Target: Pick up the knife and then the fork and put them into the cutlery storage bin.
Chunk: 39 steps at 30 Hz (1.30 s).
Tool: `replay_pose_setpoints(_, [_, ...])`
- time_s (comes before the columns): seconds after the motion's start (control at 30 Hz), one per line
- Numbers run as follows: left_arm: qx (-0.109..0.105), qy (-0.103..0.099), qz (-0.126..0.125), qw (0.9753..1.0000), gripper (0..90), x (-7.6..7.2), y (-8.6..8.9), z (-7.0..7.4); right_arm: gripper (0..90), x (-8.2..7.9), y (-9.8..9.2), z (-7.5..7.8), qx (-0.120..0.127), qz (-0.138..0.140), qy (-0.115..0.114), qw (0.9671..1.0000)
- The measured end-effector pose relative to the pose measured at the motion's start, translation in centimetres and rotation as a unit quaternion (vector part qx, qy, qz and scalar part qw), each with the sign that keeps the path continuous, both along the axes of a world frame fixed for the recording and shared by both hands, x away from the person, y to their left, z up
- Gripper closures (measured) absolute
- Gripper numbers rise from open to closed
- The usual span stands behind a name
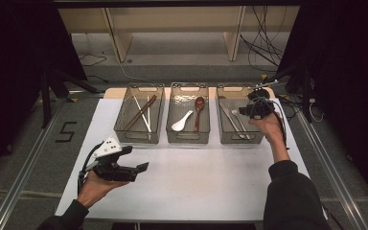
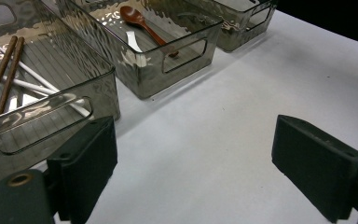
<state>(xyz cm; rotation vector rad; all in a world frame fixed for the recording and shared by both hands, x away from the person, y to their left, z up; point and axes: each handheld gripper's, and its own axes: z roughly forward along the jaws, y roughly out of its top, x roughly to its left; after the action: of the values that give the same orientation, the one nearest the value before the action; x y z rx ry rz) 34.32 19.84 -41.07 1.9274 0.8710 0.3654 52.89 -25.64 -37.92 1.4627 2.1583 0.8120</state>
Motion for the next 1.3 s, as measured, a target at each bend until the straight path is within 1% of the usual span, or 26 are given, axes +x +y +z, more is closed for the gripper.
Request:
replay_pose_setpoints(0.07, [0.000,0.000,0.000,1.0000,13.5,0.0,0.0,0.0,54.3,-0.4,0.0,0.3,0.002,0.004,-0.003,1.0000])
replay_pose_setpoints(0.13, [-0.004,-0.002,0.002,1.0000,13.4,0.0,0.0,0.1,51.6,-0.9,0.0,0.6,0.011,0.009,-0.009,0.9999])
replay_pose_setpoints(0.27, [-0.005,-0.004,0.003,1.0000,13.3,0.0,0.0,0.1,43.9,-2.6,0.7,1.4,0.034,0.037,-0.024,0.9984])
replay_pose_setpoints(0.33, [-0.006,-0.004,0.003,1.0000,13.3,0.0,0.0,0.1,41.8,-3.8,1.3,1.7,0.045,0.055,-0.035,0.9969])
replay_pose_setpoints(0.43, [-0.007,-0.004,0.002,1.0000,13.3,-0.1,0.0,0.1,37.9,-5.8,2.2,1.7,0.062,0.077,-0.042,0.9942])
replay_pose_setpoints(0.47, [-0.007,-0.005,0.001,1.0000,13.3,0.0,0.0,0.1,37.1,-6.5,2.4,1.6,0.072,0.082,-0.044,0.9930])
replay_pose_setpoints(0.53, [-0.010,-0.006,0.003,0.9999,13.3,0.0,0.0,0.1,35.8,-7.8,2.7,1.6,0.092,0.090,-0.051,0.9903])
replay_pose_setpoints(0.6, [-0.013,-0.004,0.002,0.9999,13.3,0.0,0.0,0.2,34.3,-9.0,3.0,1.4,0.109,0.098,-0.054,0.9877])
replay_pose_setpoints(0.67, [-0.015,-0.004,0.002,0.9999,13.3,0.0,0.0,0.2,33.0,-10.0,3.3,1.4,0.115,0.106,-0.056,0.9861])
replay_pose_setpoints(0.77, [-0.015,-0.002,0.002,0.9999,13.3,0.1,0.0,0.2,32.4,-11.3,3.8,1.1,0.135,0.114,-0.059,0.9824])
replay_pose_setpoints(0.9, [-0.019,0.000,0.002,0.9998,13.3,0.2,-0.1,0.2,31.3,-12.8,4.3,0.3,0.140,0.129,-0.061,0.9799])
replay_pose_setpoints(0.93, [-0.018,-0.001,0.001,0.9998,13.3,0.2,-0.1,0.2,31.3,-13.1,4.4,0.2,0.142,0.132,-0.062,0.9790])
replay_pose_setpoints(1.0, [-0.021,0.001,0.003,0.9998,13.3,0.3,-0.2,0.2,31.2,-13.7,4.5,-0.1,0.152,0.137,-0.063,0.9768])
replay_pose_setpoints(1.07, [-0.021,0.003,0.002,0.9998,13.3,0.3,-0.2,0.2,30.6,-14.2,4.6,-0.2,0.153,0.140,-0.066,0.9761])
replay_pose_setpoints(1.1, [-0.021,0.005,0.002,0.9998,13.3,0.3,-0.3,0.2,30.6,-14.4,4.6,-0.3,0.155,0.144,-0.067,0.9750])
replay_pose_setpoints(1.17, [-0.021,0.006,0.002,0.9998,13.3,0.3,-0.3,0.1,30.1,-14.8,4.7,-0.5,0.157,0.149,-0.068,0.9739])
replay_pose_setpoints(1.3, [-0.023,0.007,0.002,0.9997,13.3,0.3,-0.2,0.1,30.0,-15.5,4.8,-0.7,0.156,0.156,-0.074,0.9725])
